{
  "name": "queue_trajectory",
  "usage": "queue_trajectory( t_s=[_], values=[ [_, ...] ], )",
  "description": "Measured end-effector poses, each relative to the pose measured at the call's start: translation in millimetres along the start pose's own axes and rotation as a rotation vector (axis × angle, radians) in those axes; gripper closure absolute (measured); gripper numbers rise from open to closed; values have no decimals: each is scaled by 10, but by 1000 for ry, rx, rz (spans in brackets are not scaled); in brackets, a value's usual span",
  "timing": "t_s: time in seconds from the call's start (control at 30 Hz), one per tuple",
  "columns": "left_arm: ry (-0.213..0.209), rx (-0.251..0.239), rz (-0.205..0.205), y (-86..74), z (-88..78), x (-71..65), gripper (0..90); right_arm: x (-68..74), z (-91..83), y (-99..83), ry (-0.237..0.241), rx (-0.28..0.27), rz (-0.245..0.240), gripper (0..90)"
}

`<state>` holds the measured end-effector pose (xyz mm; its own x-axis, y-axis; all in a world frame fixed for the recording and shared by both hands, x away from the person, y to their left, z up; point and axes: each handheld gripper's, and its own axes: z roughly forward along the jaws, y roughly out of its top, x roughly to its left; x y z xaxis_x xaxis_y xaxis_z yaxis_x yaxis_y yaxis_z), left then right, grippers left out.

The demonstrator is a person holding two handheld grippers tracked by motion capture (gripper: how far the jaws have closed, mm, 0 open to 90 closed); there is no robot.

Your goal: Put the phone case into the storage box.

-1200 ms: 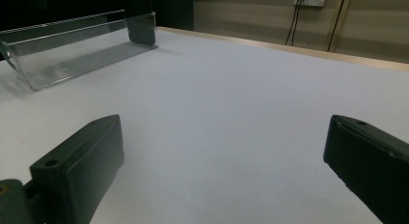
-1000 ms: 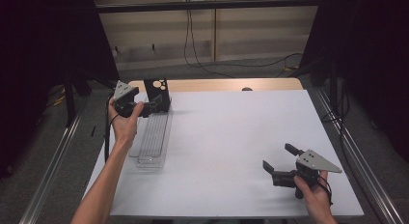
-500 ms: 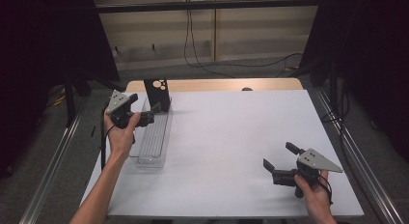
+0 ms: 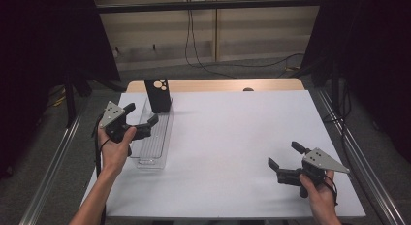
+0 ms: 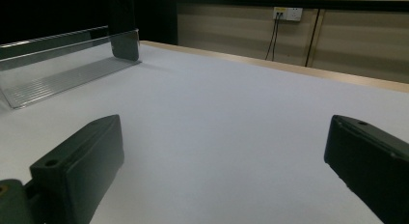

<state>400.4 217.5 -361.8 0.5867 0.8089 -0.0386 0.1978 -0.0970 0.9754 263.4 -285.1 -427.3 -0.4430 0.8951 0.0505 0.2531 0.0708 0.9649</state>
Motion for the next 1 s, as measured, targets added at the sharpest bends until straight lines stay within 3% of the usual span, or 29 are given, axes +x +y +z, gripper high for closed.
queue_trajectory(
  t_s=[0.1,0.17,0.4,0.5,0.67,0.73,0.77,0.8,1.0],
  values=[
    [-12,-11,-13,-19,-83,-43,29,-12,-5,4,-1,2,1,0],
    [-13,-8,1,-42,-139,-64,30,-9,-11,16,-3,1,0,0],
    [-4,-10,-27,-182,-331,-150,29,-17,-114,-41,-13,22,-3,0],
    [0,-13,-14,-239,-400,-185,30,-24,-143,-59,-16,19,1,0],
    [10,-9,-24,-387,-537,-220,30,-16,-185,-70,-17,24,-5,0],
    [23,3,0,-465,-588,-240,36,-15,-193,-92,-18,20,0,0],
    [26,-1,-16,-492,-601,-247,36,-17,-192,-108,-18,19,4,0],
    [21,-2,-31,-529,-627,-249,36,-18,-192,-116,-19,19,5,0],
    [9,26,-19,-684,-753,-334,36,-26,-245,-122,-33,-4,12,0]
  ],
)
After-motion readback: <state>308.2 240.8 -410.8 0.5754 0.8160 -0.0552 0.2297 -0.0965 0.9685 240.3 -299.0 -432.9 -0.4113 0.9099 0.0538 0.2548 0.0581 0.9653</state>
